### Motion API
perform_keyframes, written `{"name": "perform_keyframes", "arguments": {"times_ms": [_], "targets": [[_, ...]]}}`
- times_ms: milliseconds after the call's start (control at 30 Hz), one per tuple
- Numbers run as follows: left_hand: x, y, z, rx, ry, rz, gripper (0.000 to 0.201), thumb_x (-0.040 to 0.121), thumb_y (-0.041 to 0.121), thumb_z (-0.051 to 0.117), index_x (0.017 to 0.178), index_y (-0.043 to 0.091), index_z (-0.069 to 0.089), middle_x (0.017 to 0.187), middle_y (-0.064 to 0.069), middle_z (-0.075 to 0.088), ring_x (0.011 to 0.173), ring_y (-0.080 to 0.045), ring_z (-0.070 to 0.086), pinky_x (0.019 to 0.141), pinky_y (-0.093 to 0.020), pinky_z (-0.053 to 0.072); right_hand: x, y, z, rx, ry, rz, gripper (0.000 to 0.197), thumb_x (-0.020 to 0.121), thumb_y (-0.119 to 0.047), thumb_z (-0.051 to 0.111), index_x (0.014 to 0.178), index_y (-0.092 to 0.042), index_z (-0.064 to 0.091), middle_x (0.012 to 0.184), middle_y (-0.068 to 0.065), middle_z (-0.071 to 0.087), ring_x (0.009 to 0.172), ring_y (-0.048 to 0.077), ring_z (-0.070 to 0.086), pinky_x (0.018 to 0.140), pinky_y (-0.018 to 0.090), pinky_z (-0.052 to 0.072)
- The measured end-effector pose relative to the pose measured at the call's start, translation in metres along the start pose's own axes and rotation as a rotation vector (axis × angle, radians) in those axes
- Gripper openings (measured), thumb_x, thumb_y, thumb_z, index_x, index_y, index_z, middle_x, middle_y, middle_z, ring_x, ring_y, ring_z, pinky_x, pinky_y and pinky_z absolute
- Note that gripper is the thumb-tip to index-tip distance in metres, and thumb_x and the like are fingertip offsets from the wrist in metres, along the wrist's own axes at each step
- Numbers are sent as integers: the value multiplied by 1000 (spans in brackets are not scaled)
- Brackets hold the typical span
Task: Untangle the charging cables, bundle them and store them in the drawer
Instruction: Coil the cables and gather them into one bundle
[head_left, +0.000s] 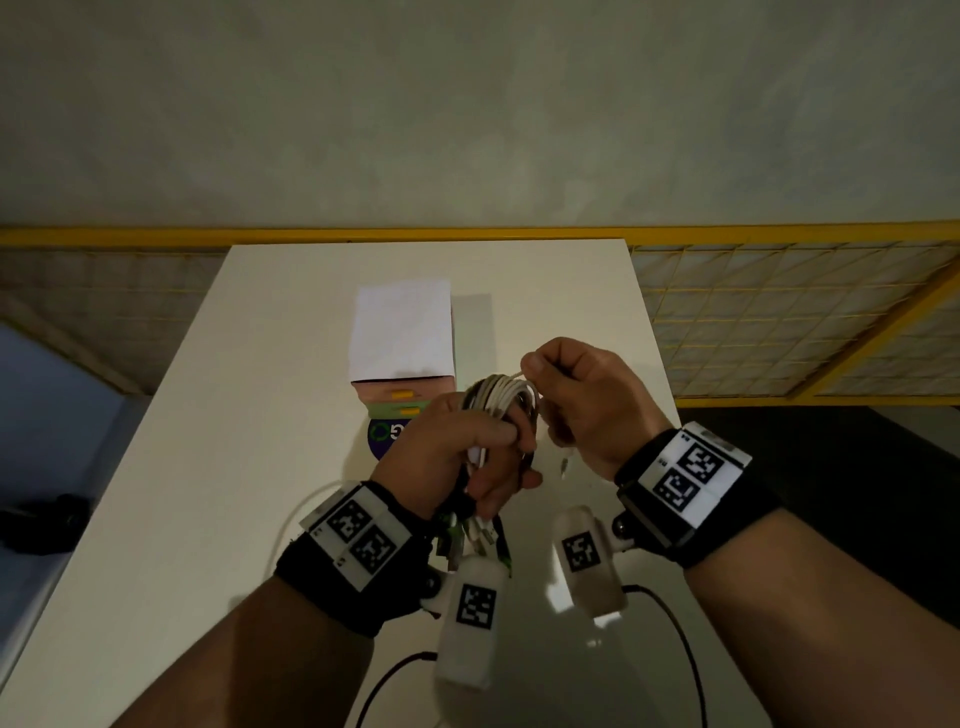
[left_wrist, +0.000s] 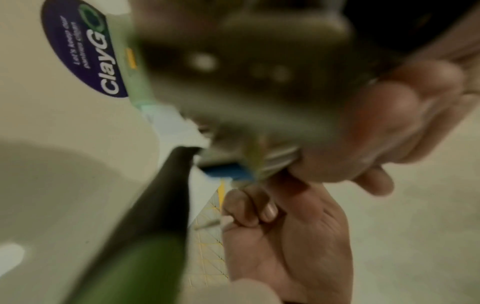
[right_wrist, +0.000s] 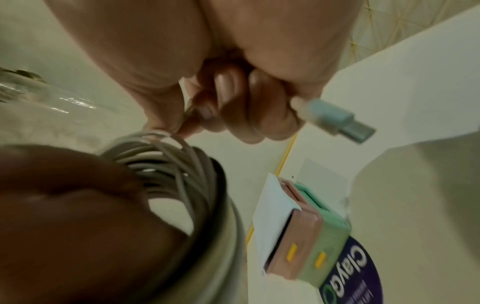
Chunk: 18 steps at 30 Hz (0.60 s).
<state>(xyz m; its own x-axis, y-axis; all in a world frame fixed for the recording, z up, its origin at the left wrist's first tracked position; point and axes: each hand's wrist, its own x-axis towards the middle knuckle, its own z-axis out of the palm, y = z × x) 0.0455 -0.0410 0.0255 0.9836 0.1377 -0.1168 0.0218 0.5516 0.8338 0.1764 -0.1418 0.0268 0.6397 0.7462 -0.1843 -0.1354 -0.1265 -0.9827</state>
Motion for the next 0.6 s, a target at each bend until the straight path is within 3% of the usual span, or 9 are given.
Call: {"name": "perform_keyframes", "arguments": {"times_ms": [100, 167, 233, 300, 400, 433, 500, 533, 600], "targets": [[0, -4, -1, -111, 41, 32, 13, 64, 17, 62, 66, 6, 67, 34, -2, 44, 28, -18, 43, 65, -30, 53, -6, 8, 5, 121, -34, 53, 26, 99, -13, 51, 73, -11, 56, 58, 8, 32, 45, 15, 26, 45, 25, 19], [-1, -3, -4, -176, 15, 62, 20, 62, 24, 69, 73, 7, 71, 36, 1, 46, 30, -16, 44, 63, -30, 50, -10, 12, 9, 133, -52, 87, 26, 101, -16, 47, 79, -10, 59, 62, 12, 34, 49, 16, 26, 46, 24, 17], [1, 0, -7, -223, -28, 84, 33, 66, 26, 68, 92, 6, 76, 39, 3, 49, 33, -15, 45, 61, -30, 45, -14, 14, 15, 167, -86, 123, 35, 102, -34, 45, 82, -14, 65, 68, 15, 37, 52, 17, 28, 48, 26, 17], [2, 1, -8, -288, -51, 83, 46, 71, 25, 66, 112, 4, 72, 40, 4, 51, 35, -13, 47, 61, -32, 41, -17, 14, 21, 164, -129, 155, 52, 94, -61, 37, 73, -25, 69, 61, 11, 40, 50, 16, 29, 48, 26, 19], [4, -1, -8, -425, -79, 116, 50, 80, 25, 66, 122, -4, 64, 41, 2, 51, 35, -12, 49, 65, -31, 49, -17, 10, 29, 53, -127, 138, 59, 97, -61, 28, 69, -31, 71, 50, -4, 54, 48, 18, 43, 47, 26, 33], [5, -1, -8, -458, -92, 131, 49, 85, 28, 65, 120, -6, 64, 41, 2, 52, 36, -12, 50, 66, -31, 52, -16, 9, 30, 46, -110, 127, 58, 99, -57, 29, 70, -30, 71, 52, -4, 59, 53, 21, 49, 51, 28, 39], [6, -1, -5, -469, -76, 154, 47, 89, 37, 65, 108, -6, 67, 43, 2, 53, 37, -11, 51, 66, -31, 54, -14, 6, 33, 81, -116, 107, 57, 99, -55, 34, 71, -17, 68, 59, 9, 60, 61, 28, 52, 60, 34, 42], [6, 0, -3, -464, -26, 152, 45, 89, 40, 65, 98, -4, 66, 42, 3, 51, 37, -11, 50, 65, -30, 53, -12, 8, 35, 72, -106, 102, 59, 96, -57, 36, 73, -10, 63, 61, 16, 55, 62, 30, 49, 62, 37, 40], [5, 2, 4, -406, 128, 120, 36, 88, 36, 62, 82, 1, 56, 39, 5, 45, 35, -9, 46, 60, -27, 51, -9, 11, 38, 29, -53, 94, 56, 92, -56, 37, 81, -7, 62, 58, 12, 49, 61, 28, 43, 66, 41, 37]]}}
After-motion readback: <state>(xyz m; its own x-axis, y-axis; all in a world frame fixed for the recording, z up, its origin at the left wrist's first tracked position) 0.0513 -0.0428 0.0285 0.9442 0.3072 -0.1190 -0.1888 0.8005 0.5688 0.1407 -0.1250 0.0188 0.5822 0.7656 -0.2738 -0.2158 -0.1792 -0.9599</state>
